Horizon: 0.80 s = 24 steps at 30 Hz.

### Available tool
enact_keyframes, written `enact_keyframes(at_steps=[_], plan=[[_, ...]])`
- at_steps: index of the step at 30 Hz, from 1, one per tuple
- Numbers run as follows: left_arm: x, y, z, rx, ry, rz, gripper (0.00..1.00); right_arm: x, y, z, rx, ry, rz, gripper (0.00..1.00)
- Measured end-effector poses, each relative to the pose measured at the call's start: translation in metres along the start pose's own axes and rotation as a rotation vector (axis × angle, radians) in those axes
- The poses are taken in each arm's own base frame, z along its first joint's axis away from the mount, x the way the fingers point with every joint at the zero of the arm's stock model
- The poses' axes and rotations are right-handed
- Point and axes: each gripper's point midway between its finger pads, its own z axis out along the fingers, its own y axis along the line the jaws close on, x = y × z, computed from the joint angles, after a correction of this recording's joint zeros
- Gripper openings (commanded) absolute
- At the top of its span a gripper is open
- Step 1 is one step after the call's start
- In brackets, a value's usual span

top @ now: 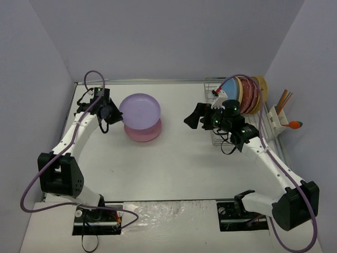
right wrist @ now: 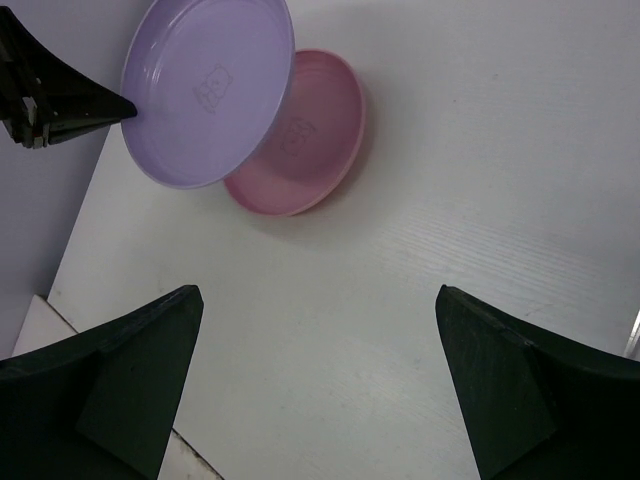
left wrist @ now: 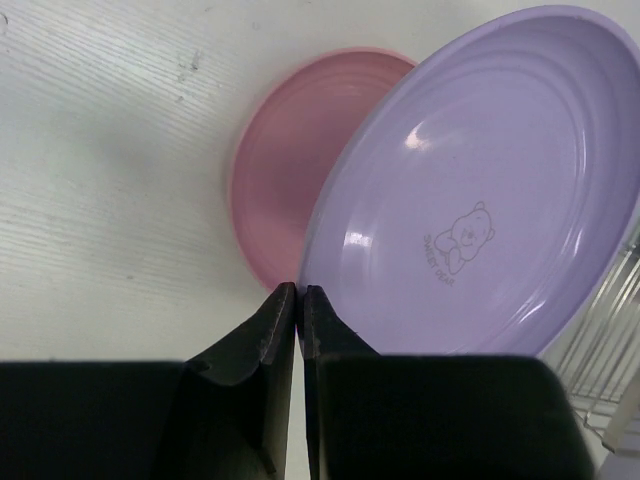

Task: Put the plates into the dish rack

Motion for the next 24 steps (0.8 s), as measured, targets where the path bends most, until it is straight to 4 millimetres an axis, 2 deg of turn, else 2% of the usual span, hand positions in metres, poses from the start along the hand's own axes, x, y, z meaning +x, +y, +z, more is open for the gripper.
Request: enact_keyframes(at_steps=[4,10,19,20,24], plan=[[0.008,-0.008,-0.018,0.086,-0.009,0.004,0.00,0.003,0.013,0.016,-0.054,0.021,0.062,1.00],[0.030,-0.018,-0.040,0.199,0.009,0.010,0.00,-0.005,0.034,0.042,-0.144,0.032,0.144,1.00],[0.048,-0.037,-0.068,0.338,-0.001,0.018,0.00,-0.004,0.076,0.077,-0.251,0.082,0.149,0.99],[0.048,-0.038,-0.072,0.349,-0.007,0.021,0.00,-0.002,0.079,0.079,-0.257,0.087,0.147,0.97],[0.050,-0.044,-0.084,0.389,-0.028,0.030,0.00,0.006,0.087,0.084,-0.271,0.107,0.140,0.69]])
